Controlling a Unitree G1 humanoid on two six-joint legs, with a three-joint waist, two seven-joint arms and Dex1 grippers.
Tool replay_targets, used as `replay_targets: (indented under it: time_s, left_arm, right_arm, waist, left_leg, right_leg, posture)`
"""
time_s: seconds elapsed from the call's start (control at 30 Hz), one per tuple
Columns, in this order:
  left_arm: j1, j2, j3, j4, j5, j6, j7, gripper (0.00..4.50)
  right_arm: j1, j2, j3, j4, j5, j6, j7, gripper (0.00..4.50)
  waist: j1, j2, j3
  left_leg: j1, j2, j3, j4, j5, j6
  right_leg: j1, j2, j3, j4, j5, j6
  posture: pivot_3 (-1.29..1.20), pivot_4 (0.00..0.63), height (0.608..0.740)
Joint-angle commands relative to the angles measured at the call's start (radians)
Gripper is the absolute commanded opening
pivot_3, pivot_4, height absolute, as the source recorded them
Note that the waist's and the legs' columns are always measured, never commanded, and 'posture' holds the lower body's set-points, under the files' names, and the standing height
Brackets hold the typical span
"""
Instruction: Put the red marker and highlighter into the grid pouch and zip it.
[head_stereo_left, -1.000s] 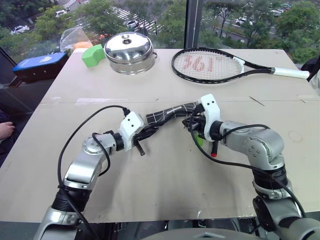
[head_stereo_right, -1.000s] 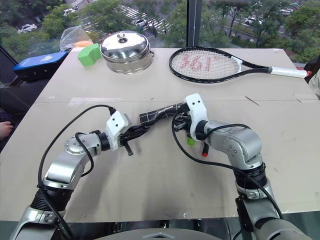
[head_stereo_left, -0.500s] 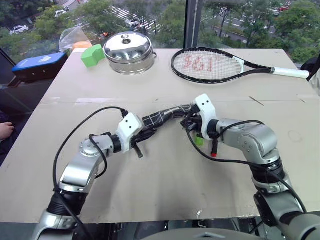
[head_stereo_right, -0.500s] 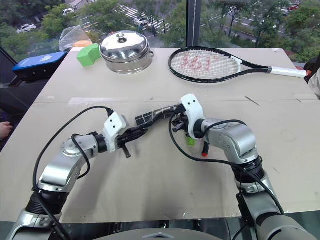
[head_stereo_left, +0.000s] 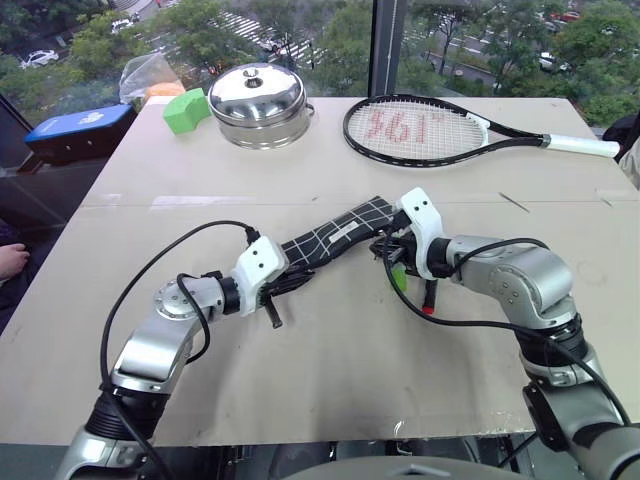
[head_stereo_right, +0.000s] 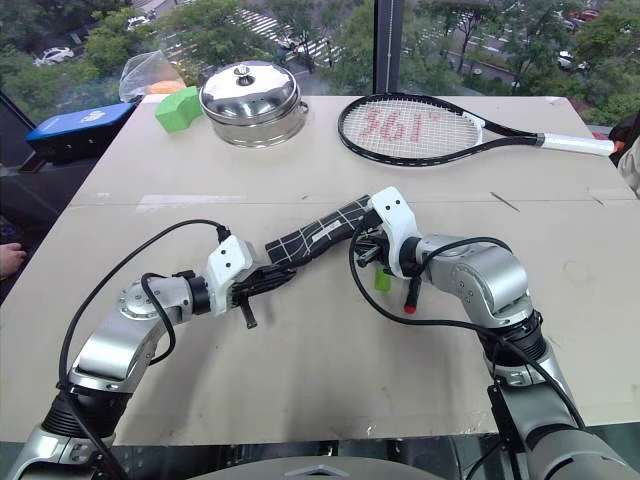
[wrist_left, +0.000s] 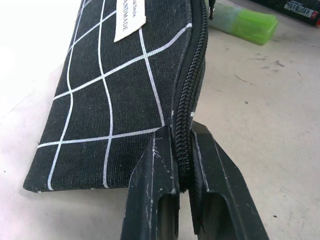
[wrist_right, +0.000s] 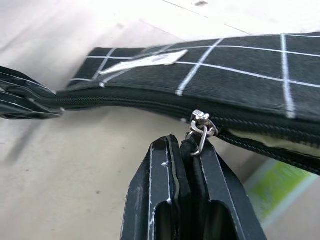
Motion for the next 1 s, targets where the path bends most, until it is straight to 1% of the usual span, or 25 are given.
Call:
replay_targets:
  time_s: [0.03, 0.23, 0.33, 0.5, 0.67, 0.87, 1.0]
  left_arm:
    - [-0.015, 0.0, -0.002, -0.046, -0.02, -0.001, -0.012, 0.0]
    - [-0.017, -0.007, -0.004, -0.049, -0.025, 0.006, -0.018, 0.0]
    - [-0.01, -0.004, -0.002, -0.054, -0.028, 0.011, -0.025, 0.0]
    - [0.021, 0.035, 0.004, -0.054, -0.03, 0.012, -0.067, 0.0]
    - [0.044, 0.065, -0.017, -0.065, -0.044, 0.027, -0.116, 0.0]
    - [0.025, 0.048, -0.03, -0.1, -0.104, 0.12, -0.119, 0.0]
    - [0.011, 0.036, -0.032, -0.114, -0.134, 0.17, -0.107, 0.0]
  right_arm:
    - [-0.014, 0.006, 0.025, -0.053, 0.001, -0.006, 0.015, 0.05]
    - [-0.024, -0.003, 0.084, -0.052, -0.032, -0.032, 0.03, 0.05]
    - [-0.024, -0.008, 0.09, -0.045, -0.045, -0.042, 0.035, 0.05]
    - [-0.012, -0.081, 0.052, -0.031, -0.059, -0.055, 0.069, 0.05]
    - [-0.024, -0.147, 0.052, -0.031, -0.064, -0.06, 0.112, 0.05]
    - [-0.028, -0.188, 0.081, -0.072, -0.064, -0.046, 0.156, 0.05]
    - [-0.019, -0.198, 0.086, -0.104, -0.064, -0.03, 0.158, 0.05]
  waist:
    - [0.0, 0.0, 0.0]
    - [0.0, 0.0, 0.0]
    - [0.0, 0.0, 0.0]
    - [0.0, 0.0, 0.0]
    - [0.0, 0.0, 0.0]
    - [0.001, 0.0, 0.001]
    - [0.001, 0.0, 0.001]
  left_leg:
    - [0.0, 0.0, 0.0, 0.0, 0.0, 0.0]
    - [0.0, 0.0, 0.0, 0.0, 0.0, 0.0]
    - [0.0, 0.0, 0.0, 0.0, 0.0, 0.0]
    - [0.0, 0.0, 0.0, 0.0, 0.0, 0.0]
    - [0.0, 0.0, 0.0, 0.0, 0.0, 0.0]
    - [0.0, 0.0, 0.0, 0.0, 0.0, 0.001]
    - [0.0, 0.0, -0.001, 0.0, 0.0, 0.0]
  right_leg:
    - [0.0, 0.0, 0.0, 0.0, 0.0, 0.0]
    - [0.0, 0.0, 0.0, 0.0, 0.0, 0.0]
    - [0.0, 0.0, 0.0, 0.0, 0.0, 0.0]
    - [0.0, 0.0, 0.0, 0.0, 0.0, 0.0]
    - [0.0, 0.0, 0.0, -0.001, 0.0, 0.0]
    - [0.0, -0.001, 0.0, -0.001, 0.0, 0.0]
    - [0.0, -0.001, -0.001, -0.001, 0.0, 0.0]
  posture:
    - [0.0, 0.15, 0.74]
    - [0.0, 0.15, 0.74]
    - [0.0, 0.15, 0.74]
    - [0.0, 0.15, 0.74]
    - [0.0, 0.15, 0.74]
    - [0.0, 0.15, 0.74]
    - [0.0, 0.15, 0.74]
